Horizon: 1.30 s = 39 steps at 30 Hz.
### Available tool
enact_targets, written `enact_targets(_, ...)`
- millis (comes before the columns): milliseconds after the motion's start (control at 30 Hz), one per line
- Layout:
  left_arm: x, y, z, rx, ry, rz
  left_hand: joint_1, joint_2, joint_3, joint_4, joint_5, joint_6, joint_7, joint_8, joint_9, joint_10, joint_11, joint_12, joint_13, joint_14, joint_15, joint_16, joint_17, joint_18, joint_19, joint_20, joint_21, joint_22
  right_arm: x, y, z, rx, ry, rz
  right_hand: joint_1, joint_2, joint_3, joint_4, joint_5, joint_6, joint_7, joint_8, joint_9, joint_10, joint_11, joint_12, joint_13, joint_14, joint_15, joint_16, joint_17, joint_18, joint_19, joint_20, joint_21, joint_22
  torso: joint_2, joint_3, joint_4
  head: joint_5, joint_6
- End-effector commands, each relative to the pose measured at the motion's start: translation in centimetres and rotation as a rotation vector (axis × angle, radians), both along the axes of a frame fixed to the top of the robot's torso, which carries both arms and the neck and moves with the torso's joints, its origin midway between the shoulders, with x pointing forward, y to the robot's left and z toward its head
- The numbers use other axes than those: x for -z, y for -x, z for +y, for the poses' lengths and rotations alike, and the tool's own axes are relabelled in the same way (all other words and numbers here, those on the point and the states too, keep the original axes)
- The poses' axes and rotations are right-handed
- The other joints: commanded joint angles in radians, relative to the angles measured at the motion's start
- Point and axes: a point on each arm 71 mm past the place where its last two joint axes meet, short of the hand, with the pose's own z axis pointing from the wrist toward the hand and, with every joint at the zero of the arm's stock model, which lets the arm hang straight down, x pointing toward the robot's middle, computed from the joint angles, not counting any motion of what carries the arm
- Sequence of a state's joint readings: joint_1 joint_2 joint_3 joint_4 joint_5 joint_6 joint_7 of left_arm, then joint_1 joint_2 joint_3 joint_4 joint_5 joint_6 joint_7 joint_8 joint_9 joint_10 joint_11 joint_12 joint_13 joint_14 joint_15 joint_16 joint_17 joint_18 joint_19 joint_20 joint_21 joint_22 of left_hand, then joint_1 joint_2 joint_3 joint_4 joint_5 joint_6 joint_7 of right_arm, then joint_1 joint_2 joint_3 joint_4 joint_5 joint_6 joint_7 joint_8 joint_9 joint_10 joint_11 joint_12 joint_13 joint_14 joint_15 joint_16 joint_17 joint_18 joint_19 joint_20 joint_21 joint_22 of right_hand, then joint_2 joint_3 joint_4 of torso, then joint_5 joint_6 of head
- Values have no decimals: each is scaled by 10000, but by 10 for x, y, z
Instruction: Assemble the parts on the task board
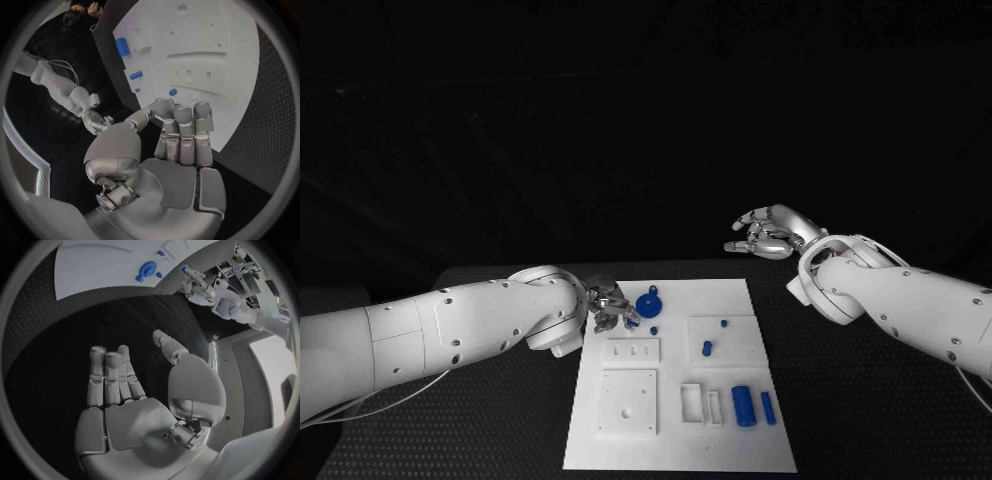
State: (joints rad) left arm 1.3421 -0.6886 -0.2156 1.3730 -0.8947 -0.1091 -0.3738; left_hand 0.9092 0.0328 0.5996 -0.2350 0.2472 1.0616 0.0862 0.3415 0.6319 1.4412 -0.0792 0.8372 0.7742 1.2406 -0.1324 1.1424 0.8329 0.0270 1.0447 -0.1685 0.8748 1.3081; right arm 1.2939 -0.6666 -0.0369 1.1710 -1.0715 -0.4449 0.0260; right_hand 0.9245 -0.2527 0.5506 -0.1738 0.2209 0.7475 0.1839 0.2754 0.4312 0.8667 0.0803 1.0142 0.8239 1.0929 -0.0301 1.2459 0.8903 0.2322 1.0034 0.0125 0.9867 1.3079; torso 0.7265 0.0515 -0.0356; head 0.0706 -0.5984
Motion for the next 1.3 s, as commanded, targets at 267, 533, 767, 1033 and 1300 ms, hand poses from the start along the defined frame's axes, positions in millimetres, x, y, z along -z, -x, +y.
enact_targets(267, 7, 8, -3, 466, -1536, -551, -200, -6, 180, -156, 751, 894, -760, -139, 797, -248, -237, 934, 698, 823, -716, 725, -24, 344, 493, -1059, 918, 238, -1, -2, 3, -69, -423, 149, 48, 138, -122, 11, 203, -48, 98, 43, 19, -99, 7, 87, -95, -73, 14, 6, -32, 296, -57, 28, -86, 109, -15, 64, 30, 88, -271)
enact_targets(533, 10, 9, -6, 372, -1438, -893, -305, -76, 222, -109, 1116, 1151, -827, -106, 887, -269, -298, 1073, 744, 822, -752, 901, -90, 373, 472, -1081, 1105, 226, 0, -2, 5, -102, -401, 241, 50, 175, -157, 29, 322, -59, 102, 43, 21, -121, 11, 118, -156, -85, 18, 10, -42, 296, -61, 40, -100, 116, -12, 40, 14, 128, -369)
enact_targets(767, 15, 10, -9, 466, -1559, -944, -464, -55, 198, -55, 1330, 1455, -929, 64, 1028, -256, -392, 1213, 757, 827, -794, 1096, -149, 396, 448, -1084, 1266, 222, 0, -2, 6, -140, -367, 319, 55, 209, -191, 43, 489, -67, 106, 45, 23, -142, 16, 160, -223, -97, 23, 16, -53, 296, -66, 52, -115, 124, -12, 51, -4, 150, -466)
enact_targets(1033, 29, 14, -10, 312, -1474, -862, -685, 56, 193, -104, 1577, 1582, -1007, 265, 1142, -254, -466, 1329, 713, 806, -801, 1287, -223, 408, 374, -1069, 1396, 216, 1, -3, 7, -140, -301, 379, 57, 220, -214, 45, 552, -75, 110, 44, 23, -163, 19, 178, -259, -110, 26, 17, -59, 296, -74, 58, -125, 129, -17, 53, 15, 155, -593)
enact_targets(1300, 40, 18, -9, 257, -1477, -906, -819, 121, 232, -185, 1791, 1582, -1021, 322, 1160, -255, -480, 1389, 656, 783, -792, 1390, -285, 418, 328, -1063, 1466, 209, 1, -4, 9, -193, -265, 410, 69, 236, -224, 39, 590, -82, 112, 43, 23, -175, 22, 193, -283, -118, 29, 19, -63, 296, -79, 61, -131, 132, -16, 43, 22, 134, -670)
